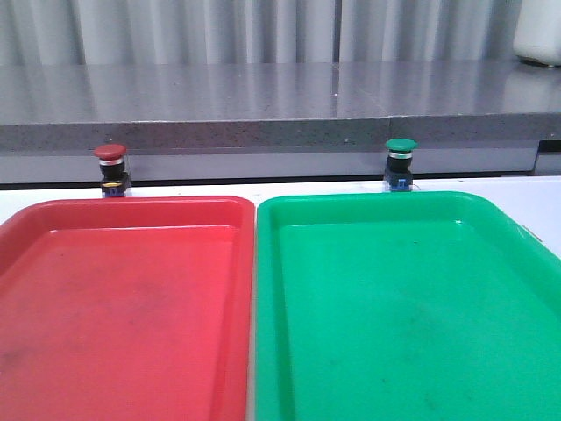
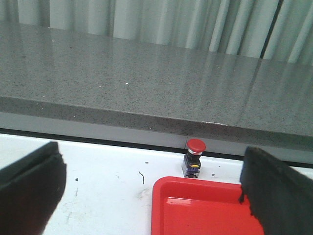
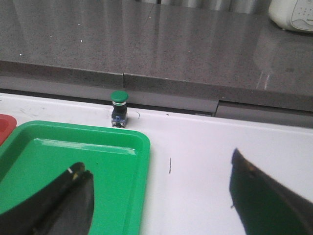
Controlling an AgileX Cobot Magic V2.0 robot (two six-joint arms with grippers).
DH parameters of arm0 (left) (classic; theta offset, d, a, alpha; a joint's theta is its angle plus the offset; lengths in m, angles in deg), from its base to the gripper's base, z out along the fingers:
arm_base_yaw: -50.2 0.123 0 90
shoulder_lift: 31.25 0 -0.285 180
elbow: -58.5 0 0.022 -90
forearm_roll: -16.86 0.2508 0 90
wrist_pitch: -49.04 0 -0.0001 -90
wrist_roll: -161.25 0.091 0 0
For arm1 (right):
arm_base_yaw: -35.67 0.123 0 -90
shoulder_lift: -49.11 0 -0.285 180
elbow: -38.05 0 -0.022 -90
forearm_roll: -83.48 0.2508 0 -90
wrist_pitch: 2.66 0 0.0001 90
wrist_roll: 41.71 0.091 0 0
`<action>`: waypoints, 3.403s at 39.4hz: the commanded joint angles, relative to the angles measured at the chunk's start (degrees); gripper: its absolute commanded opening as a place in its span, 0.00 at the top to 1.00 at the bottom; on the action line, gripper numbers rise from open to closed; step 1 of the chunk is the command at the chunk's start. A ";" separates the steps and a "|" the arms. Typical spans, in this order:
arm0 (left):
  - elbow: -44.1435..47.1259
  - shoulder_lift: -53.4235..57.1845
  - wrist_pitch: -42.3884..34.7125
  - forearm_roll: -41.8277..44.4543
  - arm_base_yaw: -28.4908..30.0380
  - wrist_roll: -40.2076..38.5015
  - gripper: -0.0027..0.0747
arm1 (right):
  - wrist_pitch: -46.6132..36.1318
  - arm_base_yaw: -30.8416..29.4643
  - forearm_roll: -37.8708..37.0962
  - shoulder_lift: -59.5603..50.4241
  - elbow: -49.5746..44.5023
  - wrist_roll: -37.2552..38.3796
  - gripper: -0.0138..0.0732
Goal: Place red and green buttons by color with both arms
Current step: 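Open the left gripper and lower it onto the red-capped button, then close the left gripper on the red button and lift it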
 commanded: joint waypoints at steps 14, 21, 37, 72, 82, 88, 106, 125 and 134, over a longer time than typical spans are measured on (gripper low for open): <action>-2.29 -0.73 -4.24 -1.06 -0.04 -0.23 0.07 | -4.18 -0.23 -0.14 0.93 2.07 -0.11 0.17; -2.55 -1.59 -5.39 -1.06 -0.04 -0.23 0.07 | -4.18 -0.23 -0.14 0.93 2.07 -0.11 0.17; -19.65 -29.16 -4.82 0.57 -10.37 3.09 0.07 | -4.14 -0.23 -0.14 0.93 2.07 -0.11 0.17; -82.81 -95.89 32.58 3.55 -11.00 3.09 0.07 | -3.74 -0.23 -0.14 0.93 2.07 -0.11 0.17; -85.68 -100.67 29.47 3.60 -11.00 3.09 0.07 | -3.74 -0.23 -0.14 0.93 2.07 -0.11 0.17; -85.68 -101.99 29.68 3.35 -10.87 2.59 0.07 | -3.74 -0.23 -0.14 0.93 2.07 -0.11 0.17; -85.68 -101.99 32.11 3.35 -10.87 2.59 0.77 | -3.74 -0.23 -0.14 0.93 2.07 -0.11 0.17; -86.76 -92.95 35.64 3.10 -11.16 2.10 0.96 | -3.74 -0.23 -0.14 0.93 2.07 -0.11 0.17; -76.07 -82.25 34.19 2.41 -13.14 2.10 0.96 | -3.74 -0.23 -0.14 0.93 2.07 -0.11 0.17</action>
